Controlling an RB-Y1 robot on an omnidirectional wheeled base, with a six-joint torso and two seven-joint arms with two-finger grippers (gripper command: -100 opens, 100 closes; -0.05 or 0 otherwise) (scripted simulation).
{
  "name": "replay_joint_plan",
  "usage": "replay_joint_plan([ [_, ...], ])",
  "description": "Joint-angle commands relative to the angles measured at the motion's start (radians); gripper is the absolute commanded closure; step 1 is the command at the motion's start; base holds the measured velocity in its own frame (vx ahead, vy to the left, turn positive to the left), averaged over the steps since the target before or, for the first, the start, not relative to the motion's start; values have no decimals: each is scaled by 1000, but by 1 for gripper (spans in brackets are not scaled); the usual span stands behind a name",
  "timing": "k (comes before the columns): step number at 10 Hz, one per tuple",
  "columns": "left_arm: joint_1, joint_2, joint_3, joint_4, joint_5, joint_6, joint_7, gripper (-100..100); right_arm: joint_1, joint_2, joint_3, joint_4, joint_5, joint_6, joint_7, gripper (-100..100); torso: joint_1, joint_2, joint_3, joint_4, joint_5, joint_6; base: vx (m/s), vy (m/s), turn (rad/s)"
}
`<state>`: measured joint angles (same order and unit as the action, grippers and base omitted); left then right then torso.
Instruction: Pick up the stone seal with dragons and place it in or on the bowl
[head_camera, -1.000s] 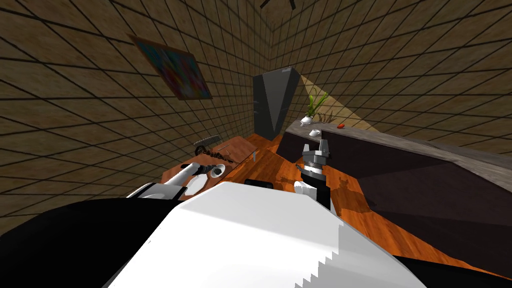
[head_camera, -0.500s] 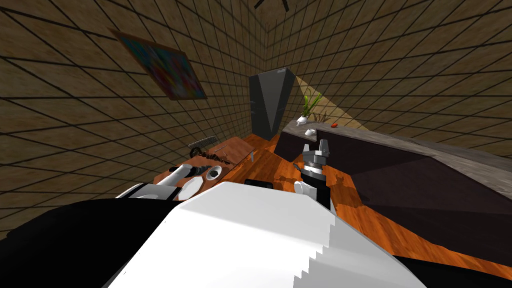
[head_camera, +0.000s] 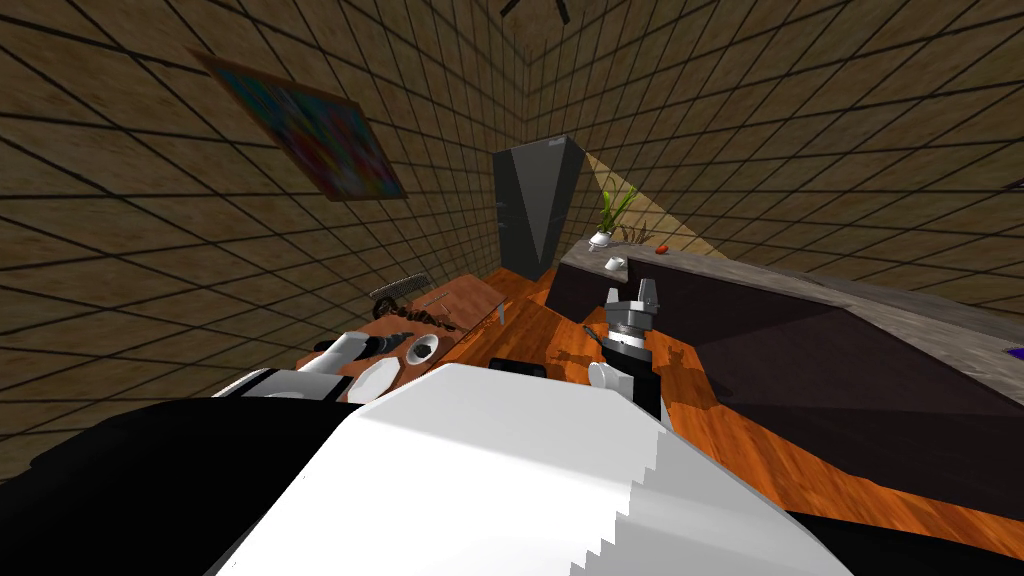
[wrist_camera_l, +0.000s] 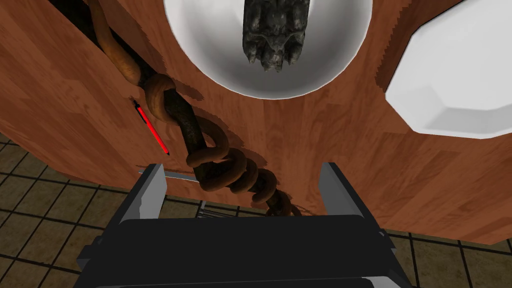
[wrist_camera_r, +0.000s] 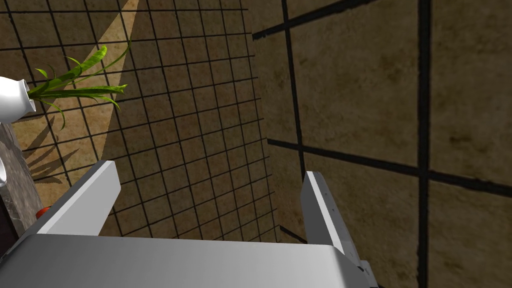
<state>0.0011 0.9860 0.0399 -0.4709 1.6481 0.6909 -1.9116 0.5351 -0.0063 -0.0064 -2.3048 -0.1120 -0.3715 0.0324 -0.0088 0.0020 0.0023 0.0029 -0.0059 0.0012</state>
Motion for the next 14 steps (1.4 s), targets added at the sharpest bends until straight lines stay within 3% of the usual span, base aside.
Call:
replay_joint_plan([
  [1,-11,19,12,50,50,2,-50,-100,0,0,0,0,0,0,0,0,0,0,0,0,0,0,46,-83,-73],
  [2,-11,19,12,20,72,2,-37,-100,0,0,0,0,0,0,0,0,-2,0,0,0,0,-1,19,-51,28],
  [3,-11,19,12,65,103,2,-66,-100,0,0,0,0,0,0,0,0,-1,0,0,0,0,0,3,-14,-2],
  [4,-11,19,12,66,119,2,-78,-100,0,0,0,0,0,0,0,0,2,2,1,0,0,-1,-7,8,4],
  [7,-11,19,12,78,119,2,-118,-100,0,0,0,0,0,0,0,0,4,2,1,0,1,-1,-3,6,-1],
  [8,-7,19,12,72,118,0,-106,-100,0,0,0,0,0,0,0,0,4,2,1,0,1,-1,0,0,0],
  [9,-8,19,12,74,118,1,-110,0,0,0,0,0,0,0,0,0,3,2,1,0,1,-1,0,0,0],
  [14,-8,19,12,73,118,1,-110,0,0,0,0,0,0,0,0,0,3,2,1,0,1,-1,0,0,0],
])
